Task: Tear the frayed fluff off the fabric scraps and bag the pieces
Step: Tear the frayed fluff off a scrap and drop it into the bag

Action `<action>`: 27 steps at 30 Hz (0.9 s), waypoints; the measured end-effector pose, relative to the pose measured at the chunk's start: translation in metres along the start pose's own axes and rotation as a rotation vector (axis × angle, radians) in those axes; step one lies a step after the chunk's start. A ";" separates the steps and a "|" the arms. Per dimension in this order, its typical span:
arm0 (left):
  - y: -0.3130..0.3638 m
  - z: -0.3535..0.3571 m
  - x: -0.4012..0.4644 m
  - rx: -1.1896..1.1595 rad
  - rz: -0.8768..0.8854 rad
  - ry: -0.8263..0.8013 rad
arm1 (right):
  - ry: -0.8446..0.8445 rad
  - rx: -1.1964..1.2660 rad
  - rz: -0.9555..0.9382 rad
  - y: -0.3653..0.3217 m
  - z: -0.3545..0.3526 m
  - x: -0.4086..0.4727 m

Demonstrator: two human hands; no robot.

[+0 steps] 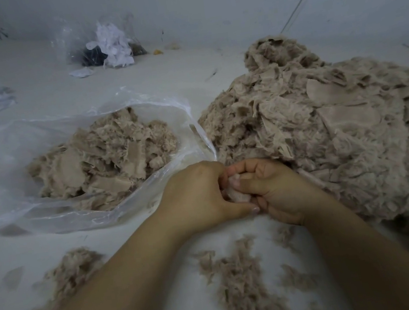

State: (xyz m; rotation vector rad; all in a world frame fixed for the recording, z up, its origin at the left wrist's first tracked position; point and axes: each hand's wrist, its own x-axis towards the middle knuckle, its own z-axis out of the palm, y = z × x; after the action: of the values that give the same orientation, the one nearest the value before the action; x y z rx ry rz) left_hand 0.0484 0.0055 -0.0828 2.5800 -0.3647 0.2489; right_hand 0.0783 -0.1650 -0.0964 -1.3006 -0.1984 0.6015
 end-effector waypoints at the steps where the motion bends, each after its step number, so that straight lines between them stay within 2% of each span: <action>1: 0.001 0.000 0.000 0.054 0.034 0.004 | 0.001 0.007 -0.001 0.000 0.000 0.000; 5: 0.005 0.005 -0.003 0.107 0.142 0.079 | 0.010 0.037 -0.005 0.000 0.001 0.000; 9: -0.001 0.000 -0.002 -0.033 0.046 0.061 | 0.004 0.066 -0.019 0.000 0.002 0.001; 13: -0.007 -0.007 0.001 -0.295 -0.073 0.032 | 0.011 0.109 -0.008 0.000 0.002 0.001; 17: -0.006 -0.008 -0.003 -0.183 0.059 0.076 | -0.031 0.078 -0.005 0.000 0.001 0.001; 21: -0.002 -0.006 -0.004 -0.218 0.139 0.136 | -0.043 0.110 -0.011 0.000 0.000 0.002; 27: -0.003 -0.011 -0.001 -0.546 -0.090 0.020 | 0.019 0.119 -0.026 0.001 0.000 0.002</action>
State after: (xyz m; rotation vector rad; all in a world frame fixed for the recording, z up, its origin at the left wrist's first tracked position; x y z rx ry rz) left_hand 0.0474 0.0139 -0.0745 2.0484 -0.2631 0.1201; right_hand 0.0797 -0.1636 -0.0980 -1.1863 -0.1614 0.5706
